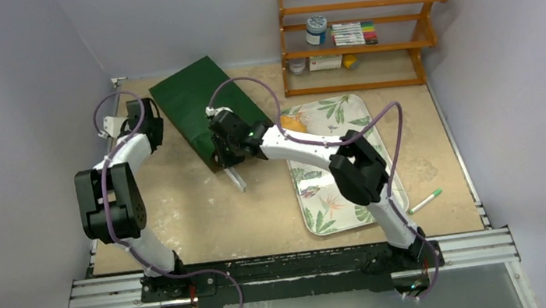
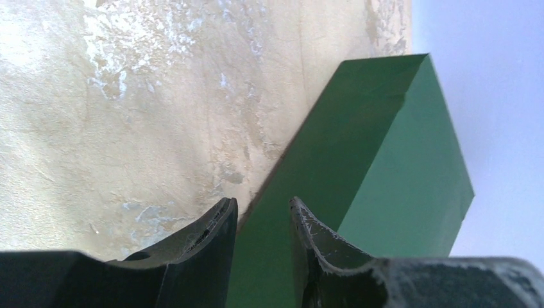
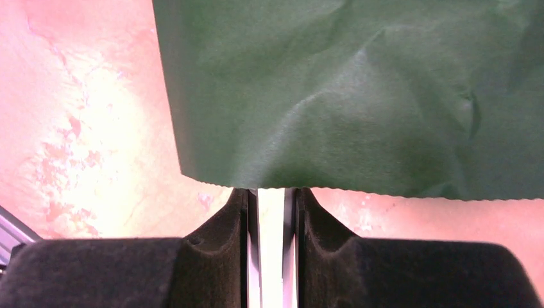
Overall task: Take the fake bread out of the paper bag
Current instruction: Take out the fake bread from the paper bag.
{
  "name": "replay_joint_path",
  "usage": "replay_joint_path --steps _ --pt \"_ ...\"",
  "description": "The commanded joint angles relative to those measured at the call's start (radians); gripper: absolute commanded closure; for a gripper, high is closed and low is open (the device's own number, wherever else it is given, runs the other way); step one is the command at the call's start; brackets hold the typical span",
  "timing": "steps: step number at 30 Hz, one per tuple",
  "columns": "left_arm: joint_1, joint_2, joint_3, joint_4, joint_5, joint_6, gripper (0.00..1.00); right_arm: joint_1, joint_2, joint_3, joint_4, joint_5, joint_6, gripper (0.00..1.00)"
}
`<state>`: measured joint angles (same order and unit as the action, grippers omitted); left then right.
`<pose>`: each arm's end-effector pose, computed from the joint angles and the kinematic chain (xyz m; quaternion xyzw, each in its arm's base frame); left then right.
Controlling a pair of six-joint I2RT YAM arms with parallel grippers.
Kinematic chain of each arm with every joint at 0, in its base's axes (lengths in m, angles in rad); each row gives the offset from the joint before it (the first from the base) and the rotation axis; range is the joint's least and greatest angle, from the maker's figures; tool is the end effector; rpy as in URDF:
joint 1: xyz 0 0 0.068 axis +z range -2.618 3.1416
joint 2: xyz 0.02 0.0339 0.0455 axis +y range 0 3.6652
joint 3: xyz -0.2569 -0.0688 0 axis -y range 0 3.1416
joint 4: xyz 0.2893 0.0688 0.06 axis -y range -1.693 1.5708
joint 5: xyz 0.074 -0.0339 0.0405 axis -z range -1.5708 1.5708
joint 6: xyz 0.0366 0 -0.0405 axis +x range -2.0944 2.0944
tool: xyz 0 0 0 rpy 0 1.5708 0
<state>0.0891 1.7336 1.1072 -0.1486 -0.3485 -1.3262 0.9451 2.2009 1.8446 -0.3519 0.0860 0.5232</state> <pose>0.4059 0.0488 0.1702 -0.6412 0.6463 -0.0911 0.4036 0.3231 0.4418 0.2045 -0.1725 0.8912 0.2508 0.3362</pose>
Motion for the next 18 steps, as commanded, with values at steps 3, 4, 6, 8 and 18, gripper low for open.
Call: replay_joint_path --steps 3,4,6,8,18 --pt "-0.004 -0.04 0.109 -0.005 -0.021 -0.009 0.64 0.021 -0.15 -0.073 -0.034 0.013 -0.007 1.0" --pt "-0.005 -0.027 0.13 -0.009 -0.013 -0.004 0.64 0.022 -0.165 -0.096 -0.035 0.011 -0.005 1.0" --pt "-0.006 -0.004 0.164 -0.004 0.004 -0.003 0.63 0.025 -0.201 -0.138 -0.039 0.012 -0.002 1.0" --pt "-0.009 0.012 0.185 0.022 0.016 -0.009 0.63 0.028 -0.241 -0.19 -0.033 0.016 0.001 1.0" --pt "-0.104 0.193 0.401 0.064 0.125 0.074 0.61 0.029 -0.328 -0.292 -0.026 0.003 0.004 1.0"
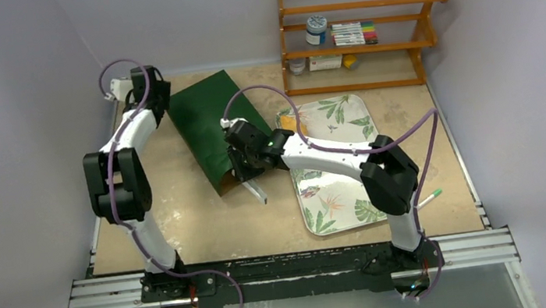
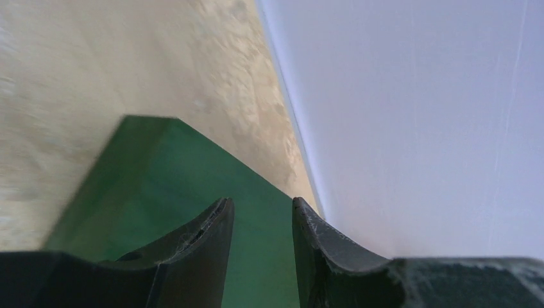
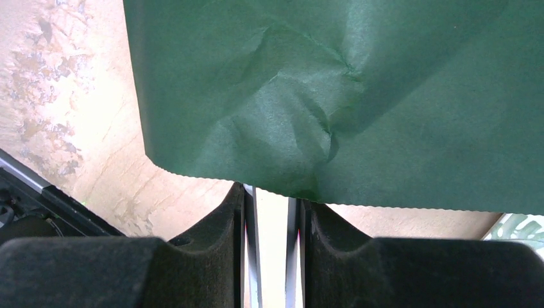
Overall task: Take the fake bread out of the paper bag
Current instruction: Take out the fake bread from the paper bag.
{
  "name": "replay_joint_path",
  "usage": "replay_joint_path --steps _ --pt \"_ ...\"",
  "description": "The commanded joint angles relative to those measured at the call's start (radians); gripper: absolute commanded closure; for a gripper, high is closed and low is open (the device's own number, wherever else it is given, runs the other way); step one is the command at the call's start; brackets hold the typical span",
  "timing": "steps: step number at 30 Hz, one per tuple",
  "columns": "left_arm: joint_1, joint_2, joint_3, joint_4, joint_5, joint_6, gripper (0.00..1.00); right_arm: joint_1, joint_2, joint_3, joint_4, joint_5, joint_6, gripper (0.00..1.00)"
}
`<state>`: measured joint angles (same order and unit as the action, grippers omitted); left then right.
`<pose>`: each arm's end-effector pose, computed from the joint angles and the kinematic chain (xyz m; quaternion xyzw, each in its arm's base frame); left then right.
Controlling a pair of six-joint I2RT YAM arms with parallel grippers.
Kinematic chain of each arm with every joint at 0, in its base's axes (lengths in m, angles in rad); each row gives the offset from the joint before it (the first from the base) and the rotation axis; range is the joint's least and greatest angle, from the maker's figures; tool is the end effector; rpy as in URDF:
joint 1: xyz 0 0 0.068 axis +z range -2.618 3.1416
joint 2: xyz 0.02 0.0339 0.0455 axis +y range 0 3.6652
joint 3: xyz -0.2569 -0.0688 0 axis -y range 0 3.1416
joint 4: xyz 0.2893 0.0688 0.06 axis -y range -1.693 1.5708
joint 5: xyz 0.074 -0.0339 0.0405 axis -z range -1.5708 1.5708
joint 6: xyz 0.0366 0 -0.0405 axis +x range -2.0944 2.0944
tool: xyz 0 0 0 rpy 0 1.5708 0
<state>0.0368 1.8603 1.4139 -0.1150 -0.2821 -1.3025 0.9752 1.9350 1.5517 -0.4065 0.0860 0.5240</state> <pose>0.4719 0.0276 0.2308 -0.5912 0.6373 -0.1839 0.4588 0.2719 0.3956 0.2225 -0.1907 0.9041 0.2300 0.3054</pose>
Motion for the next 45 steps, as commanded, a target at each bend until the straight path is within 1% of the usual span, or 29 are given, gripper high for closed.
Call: replay_joint_path --steps 1,7,11,19,26,31,38,41,45 --pt "-0.061 0.083 0.1 0.038 0.066 0.048 0.62 0.0 -0.067 -0.002 0.026 0.0 0.004 1.0" --pt "-0.1 0.165 0.134 0.025 0.067 0.045 0.61 -0.001 -0.076 0.006 -0.006 -0.033 -0.011 1.0" --pt "-0.109 0.223 0.175 -0.02 0.041 0.057 0.61 -0.001 -0.103 -0.017 -0.013 -0.031 -0.013 1.0" --pt "-0.109 0.272 0.227 -0.051 -0.02 0.044 0.62 0.003 -0.178 -0.1 -0.01 -0.007 -0.004 1.0" --pt "-0.109 0.312 0.3 -0.088 -0.027 0.052 0.62 0.034 -0.314 -0.249 -0.018 -0.024 0.048 1.0" --pt "-0.109 0.349 0.362 -0.107 -0.029 0.062 0.62 0.087 -0.427 -0.336 -0.052 -0.018 0.11 1.0" --pt "-0.093 0.416 0.457 -0.154 -0.04 0.087 0.62 0.192 -0.639 -0.414 -0.176 0.042 0.245 1.0" --pt "-0.085 0.432 0.468 -0.155 -0.041 0.083 0.62 0.229 -0.73 -0.426 -0.246 0.065 0.302 1.0" --pt "-0.078 0.435 0.465 -0.154 -0.042 0.071 0.62 0.246 -0.825 -0.412 -0.343 0.09 0.353 1.0"
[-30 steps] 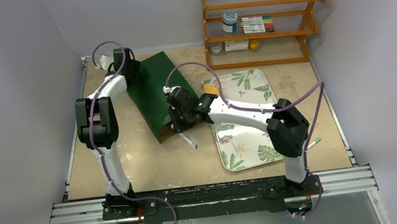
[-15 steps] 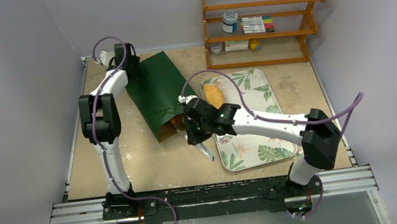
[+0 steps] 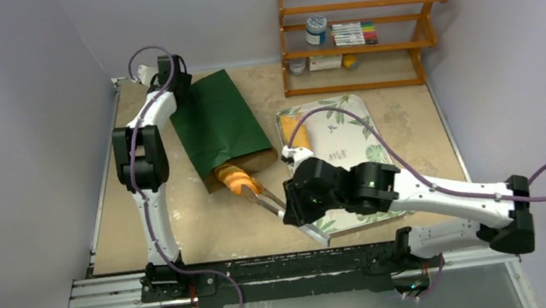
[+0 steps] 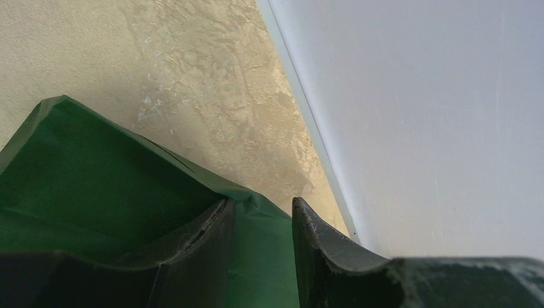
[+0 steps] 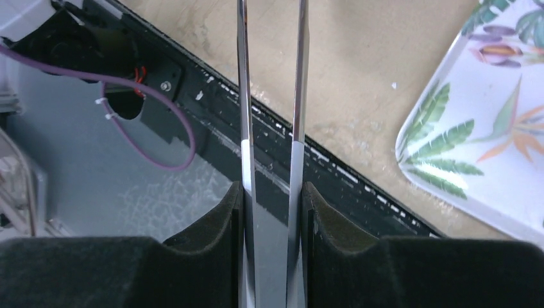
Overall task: Take the fake bread out of the paper bag
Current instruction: Take out the fake bread from the paper bag.
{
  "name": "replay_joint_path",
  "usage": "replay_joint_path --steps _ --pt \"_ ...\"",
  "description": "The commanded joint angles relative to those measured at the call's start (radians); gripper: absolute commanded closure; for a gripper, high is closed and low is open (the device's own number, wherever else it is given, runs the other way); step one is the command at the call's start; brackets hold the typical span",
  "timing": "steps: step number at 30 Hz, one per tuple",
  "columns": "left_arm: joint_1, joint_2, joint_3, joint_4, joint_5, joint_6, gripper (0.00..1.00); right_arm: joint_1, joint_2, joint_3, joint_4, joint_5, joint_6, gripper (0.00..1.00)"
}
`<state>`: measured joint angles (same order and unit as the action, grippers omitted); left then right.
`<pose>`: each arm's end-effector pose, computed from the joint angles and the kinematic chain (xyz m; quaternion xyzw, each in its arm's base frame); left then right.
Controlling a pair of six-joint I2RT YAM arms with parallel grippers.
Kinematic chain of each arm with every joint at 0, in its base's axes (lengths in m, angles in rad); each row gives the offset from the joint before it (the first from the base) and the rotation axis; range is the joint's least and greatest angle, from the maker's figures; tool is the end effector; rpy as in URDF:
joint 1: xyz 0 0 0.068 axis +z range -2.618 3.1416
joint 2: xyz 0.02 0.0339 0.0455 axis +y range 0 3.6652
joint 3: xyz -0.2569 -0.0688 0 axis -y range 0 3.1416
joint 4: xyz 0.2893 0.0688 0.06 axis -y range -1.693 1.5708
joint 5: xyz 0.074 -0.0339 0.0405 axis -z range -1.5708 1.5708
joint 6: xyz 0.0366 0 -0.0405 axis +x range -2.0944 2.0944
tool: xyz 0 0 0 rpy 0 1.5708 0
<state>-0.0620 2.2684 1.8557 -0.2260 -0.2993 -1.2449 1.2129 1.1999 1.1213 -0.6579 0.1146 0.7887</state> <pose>0.5612 -0.0240 0.1843 -0.5481 0.6960 -0.1644 0.4338 0.1096 0.2812 0.3159 -0.1695 0.8972 0.3123 0.2624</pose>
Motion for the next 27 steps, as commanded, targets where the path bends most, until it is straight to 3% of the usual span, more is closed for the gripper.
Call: replay_joint_path --steps 1,11,27 --pt "0.023 0.025 0.021 -0.04 -0.024 0.009 0.62 0.01 -0.108 0.027 -0.115 0.067 0.099 1.0" --pt "0.061 0.013 0.012 -0.049 -0.026 0.019 0.61 0.014 -0.257 0.129 -0.25 0.141 0.166 1.0" --pt "0.119 -0.012 -0.052 -0.023 0.011 0.038 0.61 0.014 -0.266 0.384 -0.354 0.321 0.183 1.0"
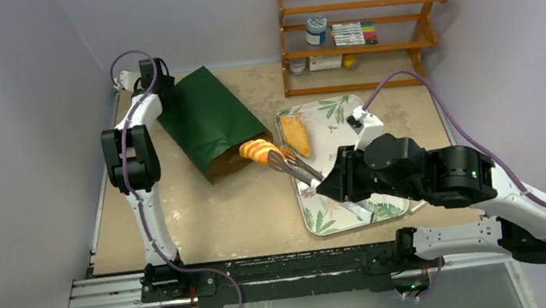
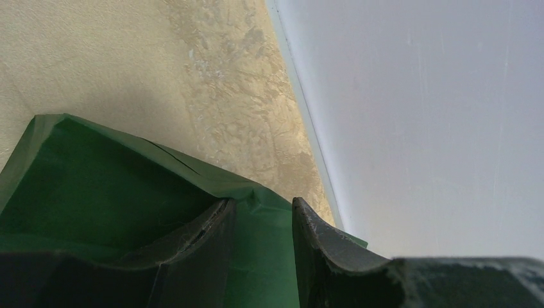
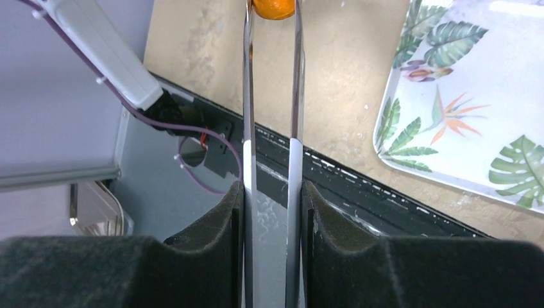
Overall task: Take the fake bread out of the paper bag
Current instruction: Take out the fake bread from the paper bag, then place the fake bread in the container.
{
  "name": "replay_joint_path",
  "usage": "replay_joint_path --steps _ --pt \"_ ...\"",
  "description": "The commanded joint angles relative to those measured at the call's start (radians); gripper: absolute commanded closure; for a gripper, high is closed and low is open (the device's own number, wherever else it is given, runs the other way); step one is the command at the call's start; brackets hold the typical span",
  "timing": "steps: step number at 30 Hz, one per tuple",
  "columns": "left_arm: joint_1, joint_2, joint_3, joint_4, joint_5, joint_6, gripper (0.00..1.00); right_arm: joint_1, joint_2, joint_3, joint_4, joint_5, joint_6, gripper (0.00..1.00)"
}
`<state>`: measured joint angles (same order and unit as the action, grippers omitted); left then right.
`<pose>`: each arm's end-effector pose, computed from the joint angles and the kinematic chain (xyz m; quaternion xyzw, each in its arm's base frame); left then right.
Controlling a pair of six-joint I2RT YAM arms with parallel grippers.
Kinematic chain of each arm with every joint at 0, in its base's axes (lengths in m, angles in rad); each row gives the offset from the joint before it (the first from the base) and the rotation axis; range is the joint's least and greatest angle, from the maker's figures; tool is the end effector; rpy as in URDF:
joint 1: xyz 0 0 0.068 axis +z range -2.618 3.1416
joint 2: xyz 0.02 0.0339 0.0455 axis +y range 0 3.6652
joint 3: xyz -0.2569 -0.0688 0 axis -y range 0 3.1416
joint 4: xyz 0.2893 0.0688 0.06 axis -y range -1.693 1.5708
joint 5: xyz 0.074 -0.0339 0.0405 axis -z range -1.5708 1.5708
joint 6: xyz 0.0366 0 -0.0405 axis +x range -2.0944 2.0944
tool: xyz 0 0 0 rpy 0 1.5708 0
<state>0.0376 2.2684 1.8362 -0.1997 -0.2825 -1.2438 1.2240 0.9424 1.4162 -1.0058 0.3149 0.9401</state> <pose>0.5602 0.0313 0.1792 -0.5788 0.6698 -0.1506 0.4401 0.0762 0.1775 0.4515 -0.0443 0.8598 0.3689 0.3503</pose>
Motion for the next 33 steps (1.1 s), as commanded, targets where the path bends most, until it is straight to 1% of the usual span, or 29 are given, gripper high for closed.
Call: replay_joint_path --steps 1,7,13,21,31,33 --pt "0.022 -0.014 -0.034 -0.048 -0.005 0.036 0.62 0.003 -0.012 0.103 -0.014 0.139 0.038 1.0" --pt "0.027 -0.022 -0.052 -0.044 0.001 0.035 0.61 0.003 -0.016 0.175 -0.073 0.248 0.069 1.0" --pt "0.028 -0.024 -0.056 -0.042 0.009 0.037 0.61 0.003 -0.013 0.167 -0.131 0.374 0.123 1.0" --pt "0.039 -0.035 -0.055 -0.045 0.026 0.046 0.61 0.002 -0.009 0.064 -0.141 0.462 0.19 1.0" --pt "0.05 -0.06 -0.067 -0.052 0.041 0.061 0.61 -0.008 0.001 -0.073 -0.125 0.485 0.271 1.0" --pt "0.051 -0.065 -0.072 -0.052 0.041 0.063 0.62 -0.029 0.007 -0.104 -0.103 0.473 0.256 1.0"
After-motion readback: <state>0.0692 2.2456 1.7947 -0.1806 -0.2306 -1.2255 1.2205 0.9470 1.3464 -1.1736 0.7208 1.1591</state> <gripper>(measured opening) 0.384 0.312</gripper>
